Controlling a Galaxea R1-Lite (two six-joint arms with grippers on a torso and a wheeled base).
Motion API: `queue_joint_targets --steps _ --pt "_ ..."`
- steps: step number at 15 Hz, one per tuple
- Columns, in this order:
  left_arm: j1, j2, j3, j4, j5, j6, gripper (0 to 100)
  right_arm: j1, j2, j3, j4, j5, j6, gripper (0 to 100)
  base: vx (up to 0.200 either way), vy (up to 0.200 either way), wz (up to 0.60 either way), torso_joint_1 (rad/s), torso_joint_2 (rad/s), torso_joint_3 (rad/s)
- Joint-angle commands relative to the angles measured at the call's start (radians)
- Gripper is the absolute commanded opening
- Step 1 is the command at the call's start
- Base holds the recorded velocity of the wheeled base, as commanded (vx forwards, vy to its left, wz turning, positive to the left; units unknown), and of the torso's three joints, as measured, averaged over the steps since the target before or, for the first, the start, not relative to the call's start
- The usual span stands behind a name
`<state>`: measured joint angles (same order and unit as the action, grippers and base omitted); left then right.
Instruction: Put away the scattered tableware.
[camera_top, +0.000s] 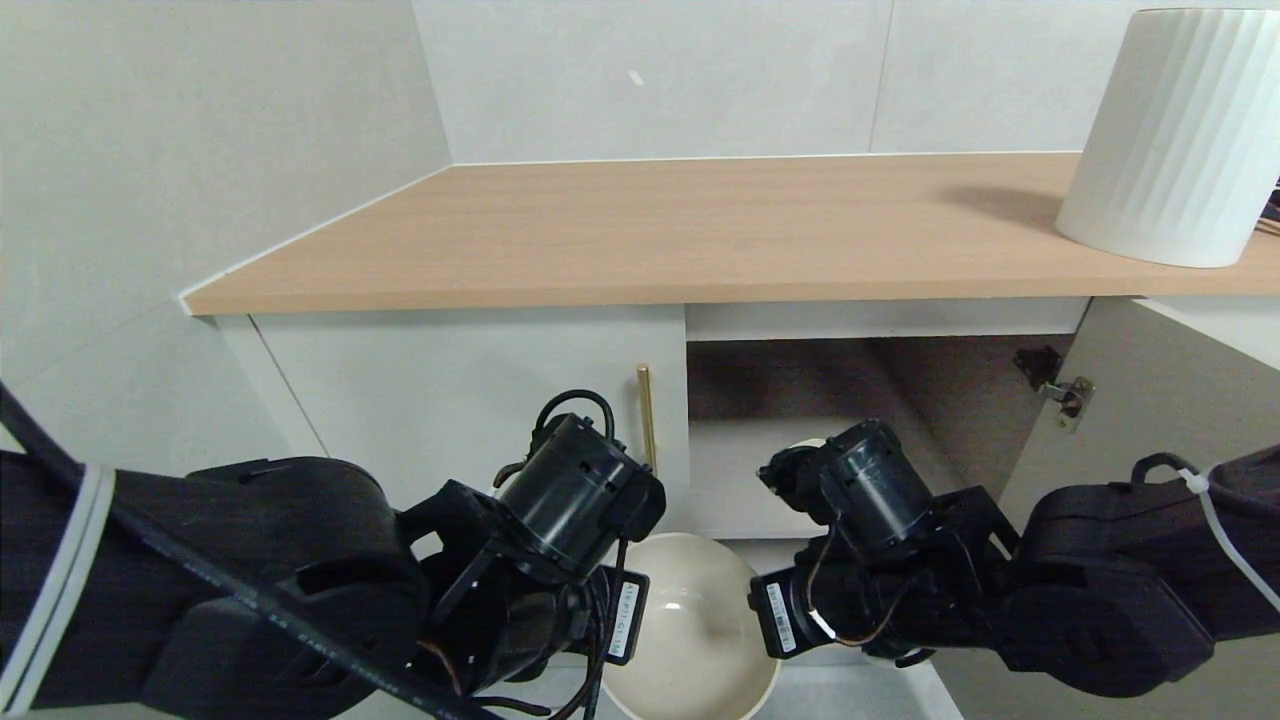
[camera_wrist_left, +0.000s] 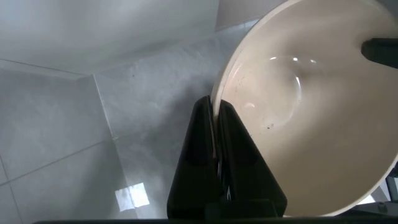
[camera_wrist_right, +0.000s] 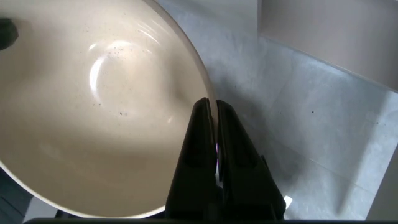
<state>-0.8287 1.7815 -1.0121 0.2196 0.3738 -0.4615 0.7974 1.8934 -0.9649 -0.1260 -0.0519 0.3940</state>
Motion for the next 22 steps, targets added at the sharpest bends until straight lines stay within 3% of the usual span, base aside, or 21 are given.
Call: queue_joint_targets --steps 1,4,5,11,16,22 --pt "0.000 -0.002 0.000 0.001 0.002 0.000 0 0.000 0.004 0.000 0.002 -0.002 0.000 0 0.000 0.000 0.00 0.000 0.00 0.000" --pt "0.000 -0.001 0.000 0.001 0.002 0.001 0 0.000 0.006 0.000 0.002 -0.002 0.000 0 0.000 0.000 0.00 0.000 0.00 0.000" --pt "0.000 -0.001 0.000 0.001 0.002 0.000 100 0.000 0.006 0.000 0.002 -0.002 0.000 0 0.000 0.000 0.00 0.000 0.00 0.000" --pt "0.000 -0.004 -0.003 0.001 0.002 -0.008 100 -0.006 0.006 0.006 0.014 -0.006 -0.011 0 0.000 0.000 0.00 0.000 0.00 0.000" --pt "0.002 -0.005 -0.005 0.000 0.002 -0.008 100 -0.130 0.098 -0.144 0.292 -0.132 -0.049 0 0.000 0.000 0.00 0.000 0.00 0.000" --pt "0.002 -0.016 -0.005 0.000 0.002 -0.008 100 -0.276 0.233 -0.311 0.290 -0.258 0.101 0 0.000 0.000 0.00 0.000 0.00 0.000"
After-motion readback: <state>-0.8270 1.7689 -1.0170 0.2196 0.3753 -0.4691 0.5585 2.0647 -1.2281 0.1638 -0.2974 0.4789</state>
